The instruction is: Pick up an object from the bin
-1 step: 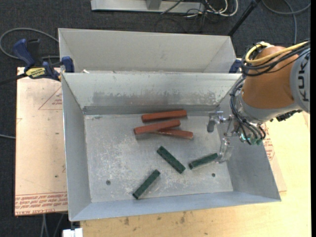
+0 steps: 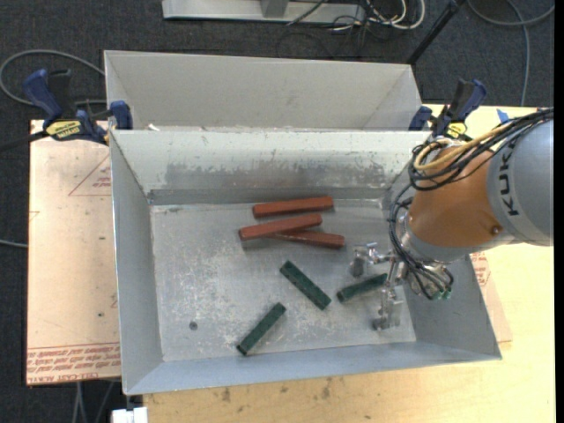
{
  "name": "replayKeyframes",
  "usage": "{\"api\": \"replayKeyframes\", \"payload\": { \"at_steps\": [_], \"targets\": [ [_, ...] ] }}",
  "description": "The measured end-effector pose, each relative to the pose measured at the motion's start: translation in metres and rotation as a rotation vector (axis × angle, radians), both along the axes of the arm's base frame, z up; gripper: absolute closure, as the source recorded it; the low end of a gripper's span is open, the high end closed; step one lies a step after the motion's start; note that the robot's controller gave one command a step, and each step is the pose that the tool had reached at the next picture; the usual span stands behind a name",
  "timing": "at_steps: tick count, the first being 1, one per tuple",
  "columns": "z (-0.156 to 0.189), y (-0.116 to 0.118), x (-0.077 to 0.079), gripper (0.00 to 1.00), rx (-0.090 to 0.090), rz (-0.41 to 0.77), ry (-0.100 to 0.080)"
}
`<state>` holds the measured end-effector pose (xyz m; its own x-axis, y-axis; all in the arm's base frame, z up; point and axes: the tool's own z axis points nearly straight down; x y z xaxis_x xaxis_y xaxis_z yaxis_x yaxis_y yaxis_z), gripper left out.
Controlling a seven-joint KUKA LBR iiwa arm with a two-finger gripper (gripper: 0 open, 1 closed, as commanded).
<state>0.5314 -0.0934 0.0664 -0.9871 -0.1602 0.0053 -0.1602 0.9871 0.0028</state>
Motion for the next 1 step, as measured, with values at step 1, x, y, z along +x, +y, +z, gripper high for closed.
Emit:
{"api": "replayKeyframes", "payload": {
  "at_steps": [1],
  "targets": [
    [0.035, 0.0031, 0.0175, 0.0, -0.002, 0.054, -0.011]
  ]
}}
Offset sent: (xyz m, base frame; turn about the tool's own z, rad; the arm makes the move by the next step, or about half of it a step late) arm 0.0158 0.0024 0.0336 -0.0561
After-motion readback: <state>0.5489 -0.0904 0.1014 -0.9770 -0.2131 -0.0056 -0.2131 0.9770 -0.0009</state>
